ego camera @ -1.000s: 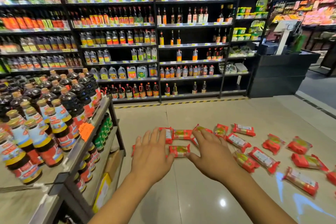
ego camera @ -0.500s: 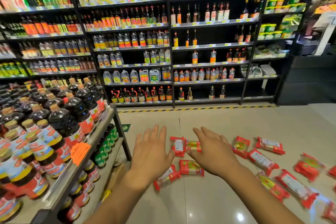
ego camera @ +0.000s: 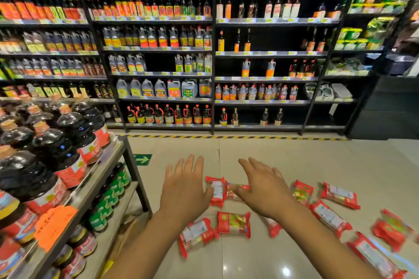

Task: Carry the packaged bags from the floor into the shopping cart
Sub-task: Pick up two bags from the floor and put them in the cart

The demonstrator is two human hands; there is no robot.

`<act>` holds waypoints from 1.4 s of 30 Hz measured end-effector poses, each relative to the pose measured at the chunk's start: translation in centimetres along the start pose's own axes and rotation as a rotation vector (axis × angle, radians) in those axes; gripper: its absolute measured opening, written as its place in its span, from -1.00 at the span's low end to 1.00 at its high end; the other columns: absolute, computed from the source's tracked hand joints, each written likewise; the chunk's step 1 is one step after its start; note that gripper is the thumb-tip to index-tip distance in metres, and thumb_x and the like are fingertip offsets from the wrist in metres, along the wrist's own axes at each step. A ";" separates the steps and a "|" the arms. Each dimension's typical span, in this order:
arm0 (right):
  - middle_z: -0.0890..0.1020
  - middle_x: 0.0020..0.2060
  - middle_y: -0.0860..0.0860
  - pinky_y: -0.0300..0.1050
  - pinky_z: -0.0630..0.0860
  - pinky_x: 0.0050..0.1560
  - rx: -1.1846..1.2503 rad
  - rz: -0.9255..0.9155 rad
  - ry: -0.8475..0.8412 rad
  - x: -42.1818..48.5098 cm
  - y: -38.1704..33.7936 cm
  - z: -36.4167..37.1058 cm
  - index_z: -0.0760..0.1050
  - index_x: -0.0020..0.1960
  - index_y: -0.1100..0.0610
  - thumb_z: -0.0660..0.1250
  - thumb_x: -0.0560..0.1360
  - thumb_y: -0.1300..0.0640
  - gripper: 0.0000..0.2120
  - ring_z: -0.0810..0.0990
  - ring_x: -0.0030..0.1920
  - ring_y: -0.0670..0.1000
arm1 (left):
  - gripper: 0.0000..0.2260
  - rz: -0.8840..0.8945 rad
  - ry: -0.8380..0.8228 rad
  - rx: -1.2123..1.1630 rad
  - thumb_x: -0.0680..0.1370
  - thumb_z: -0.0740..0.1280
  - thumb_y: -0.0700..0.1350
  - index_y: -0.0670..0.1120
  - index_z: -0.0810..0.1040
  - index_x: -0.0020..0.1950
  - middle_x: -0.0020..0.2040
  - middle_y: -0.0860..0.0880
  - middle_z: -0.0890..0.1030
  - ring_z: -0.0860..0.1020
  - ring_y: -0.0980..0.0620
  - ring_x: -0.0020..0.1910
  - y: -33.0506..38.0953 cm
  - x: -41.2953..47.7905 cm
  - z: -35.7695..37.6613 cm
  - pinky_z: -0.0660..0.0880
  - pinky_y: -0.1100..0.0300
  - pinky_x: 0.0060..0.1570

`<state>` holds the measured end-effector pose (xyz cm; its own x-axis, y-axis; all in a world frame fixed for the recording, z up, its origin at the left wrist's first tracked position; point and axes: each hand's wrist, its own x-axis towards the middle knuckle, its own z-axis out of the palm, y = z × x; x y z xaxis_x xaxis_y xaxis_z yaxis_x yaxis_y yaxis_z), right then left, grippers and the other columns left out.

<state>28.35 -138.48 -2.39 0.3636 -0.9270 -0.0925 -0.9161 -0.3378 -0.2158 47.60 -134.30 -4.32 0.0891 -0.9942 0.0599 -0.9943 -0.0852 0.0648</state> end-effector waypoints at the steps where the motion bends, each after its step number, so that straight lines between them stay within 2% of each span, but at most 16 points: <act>1: 0.09 0.65 0.03 0.15 0.03 0.58 -0.005 0.002 -0.009 2.0 0.2 0.2 -0.01 0.65 -0.06 0.19 0.61 -0.29 -0.26 0.08 0.63 0.08 | -0.27 -0.001 -0.007 -0.009 0.64 0.14 0.26 -0.02 -0.07 0.68 0.68 -0.07 0.02 0.04 -0.14 0.64 -0.4 2.0 0.6 0.01 -0.13 0.59; 5: 0.11 0.64 0.04 0.14 0.06 0.58 -0.042 0.013 -0.060 10.0 0.9 0.7 -0.01 0.66 -0.04 0.20 0.61 -0.29 -0.25 0.10 0.62 0.09 | -0.26 -0.007 -0.073 -0.065 0.65 0.14 0.24 -0.02 -0.12 0.68 0.69 -0.08 -0.04 0.00 -0.14 0.65 -2.2 9.7 2.9 -0.04 -0.12 0.58; 12: 0.26 0.58 0.06 0.13 0.21 0.52 -0.040 0.022 -0.149 20.4 3.1 4.4 0.07 0.64 0.01 0.24 0.60 -0.23 -0.27 0.25 0.55 0.14 | -0.27 0.013 -0.177 -0.051 0.64 0.17 0.23 -0.04 -0.06 0.68 0.69 -0.10 0.01 0.06 -0.14 0.64 -4.9 18.8 9.3 0.01 -0.10 0.57; 17: 0.35 0.54 0.07 0.11 0.28 0.47 -0.030 0.028 -0.253 27.0 6.6 9.9 0.10 0.63 0.03 0.30 0.56 -0.22 -0.23 0.33 0.51 0.17 | -0.27 0.022 -0.270 -0.018 0.64 0.15 0.27 -0.06 0.00 0.67 0.67 -0.12 0.11 0.15 -0.16 0.61 -6.6 23.5 16.7 0.12 -0.07 0.55; 21: 0.41 0.50 0.11 0.08 0.33 0.43 -0.032 0.032 -0.358 33.0 10.2 16.2 0.13 0.62 0.05 0.34 0.54 -0.23 -0.21 0.38 0.46 0.20 | -0.31 0.000 -0.399 -0.023 0.63 0.17 0.24 -0.05 0.06 0.66 0.65 -0.12 0.15 0.18 -0.16 0.59 -7.5 27.5 23.8 0.15 -0.06 0.53; 27: 0.37 0.53 0.14 0.11 0.36 0.42 -0.006 0.023 -0.568 43.2 16.2 30.8 0.07 0.64 0.06 0.37 0.51 -0.22 -0.14 0.39 0.47 0.21 | -0.20 -0.022 -0.583 -0.016 0.56 0.33 0.18 -0.06 0.05 0.67 0.62 -0.11 0.24 0.29 -0.13 0.55 -9.5 33.6 37.6 0.27 -0.02 0.48; 29: 0.41 0.49 0.14 0.10 0.38 0.39 -0.044 -0.002 -0.607 46.4 18.2 37.2 0.10 0.63 0.06 0.40 0.49 -0.23 -0.13 0.43 0.43 0.22 | -0.23 -0.006 -0.592 -0.042 0.53 0.37 0.16 -0.10 0.15 0.63 0.61 -0.11 0.26 0.37 -0.14 0.49 -9.9 35.4 43.8 0.33 -0.03 0.43; 31: 0.43 0.47 0.13 0.08 0.41 0.35 -0.068 -0.033 -0.624 49.0 20.2 43.8 0.11 0.63 0.05 0.42 0.48 -0.24 -0.13 0.46 0.39 0.22 | -0.24 0.014 -0.576 -0.073 0.48 0.27 0.24 -0.15 0.29 0.57 0.52 -0.17 0.39 0.48 -0.21 0.36 -10.2 36.6 50.9 0.42 -0.06 0.31; 33: 0.44 0.46 0.12 0.08 0.43 0.33 -0.086 -0.048 -0.656 51.0 22.4 51.0 0.12 0.62 0.04 0.42 0.47 -0.25 -0.13 0.48 0.37 0.22 | -0.09 0.026 -0.539 -0.087 0.36 0.04 0.33 -0.19 0.28 0.58 0.39 -0.19 0.49 0.53 -0.25 0.26 -10.8 37.2 59.6 0.44 -0.09 0.25; 34: 0.44 0.45 0.13 0.09 0.43 0.32 -0.097 -0.059 -0.684 51.9 23.4 54.6 0.11 0.62 0.03 0.43 0.46 -0.25 -0.12 0.48 0.37 0.22 | -0.06 0.028 -0.538 -0.057 0.34 -0.01 0.37 -0.19 0.29 0.58 0.36 -0.18 0.52 0.54 -0.24 0.22 -11.0 37.3 64.1 0.45 -0.09 0.24; 35: 0.44 0.45 0.13 0.09 0.42 0.33 -0.085 -0.046 -0.698 52.3 24.1 56.6 0.10 0.62 0.02 0.44 0.45 -0.26 -0.10 0.47 0.38 0.22 | -0.07 0.029 -0.529 -0.048 0.37 -0.01 0.42 -0.20 0.39 0.51 0.30 -0.17 0.57 0.58 -0.22 0.14 -11.2 37.5 66.5 0.50 -0.08 0.17; 37: 0.42 0.47 0.14 0.11 0.42 0.35 -0.071 -0.053 -0.761 53.6 26.3 66.2 0.07 0.63 -0.01 0.47 0.40 -0.27 -0.04 0.45 0.40 0.23 | -0.15 0.042 -0.560 -0.075 0.35 0.20 0.52 -0.20 0.62 0.21 0.04 -0.15 0.66 0.63 -0.18 -0.13 -11.7 37.0 76.7 0.58 -0.02 -0.13; 38: 0.40 0.49 0.14 0.13 0.42 0.36 -0.076 -0.032 -0.774 53.9 26.5 66.7 0.06 0.63 -0.02 0.48 0.38 -0.28 0.00 0.43 0.43 0.23 | -0.21 0.022 -0.585 -0.105 0.29 0.30 0.50 -0.17 0.65 0.10 -0.08 -0.12 0.65 0.63 -0.15 -0.23 -11.7 37.0 77.6 0.57 0.03 -0.25; 40: 0.32 0.54 0.15 0.12 0.39 0.41 -0.118 -0.042 -0.797 55.5 28.3 75.6 0.03 0.64 0.00 0.49 0.38 -0.27 0.02 0.37 0.48 0.24 | -0.32 0.013 -0.619 -0.100 0.22 0.39 0.41 -0.15 0.67 0.01 -0.19 -0.09 0.62 0.62 -0.13 -0.31 -12.5 36.0 87.2 0.52 0.09 -0.34; 41: 0.27 0.56 0.15 0.10 0.36 0.42 -0.115 -0.035 -0.797 56.0 28.4 76.3 0.02 0.64 0.02 0.49 0.40 -0.24 0.01 0.33 0.50 0.24 | -0.34 0.005 -0.602 -0.111 0.15 0.47 0.34 -0.14 0.66 0.01 -0.20 -0.09 0.62 0.61 -0.12 -0.32 -12.7 35.8 87.9 0.50 0.11 -0.34; 42: 0.24 0.57 0.16 0.09 0.34 0.43 -0.128 -0.042 -0.782 57.1 29.1 79.9 0.02 0.64 0.02 0.49 0.41 -0.21 0.00 0.30 0.51 0.23 | -0.31 0.004 -0.605 -0.055 0.08 0.54 0.27 -0.15 0.64 0.04 -0.17 -0.10 0.62 0.61 -0.13 -0.31 -13.2 35.7 92.6 0.50 0.11 -0.34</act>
<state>35.93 -188.25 -91.65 0.3682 -0.5458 -0.7527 -0.8940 -0.4301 -0.1255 58.45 -174.67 -95.26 0.0203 -0.8565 -0.5158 -0.9886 -0.0943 0.1177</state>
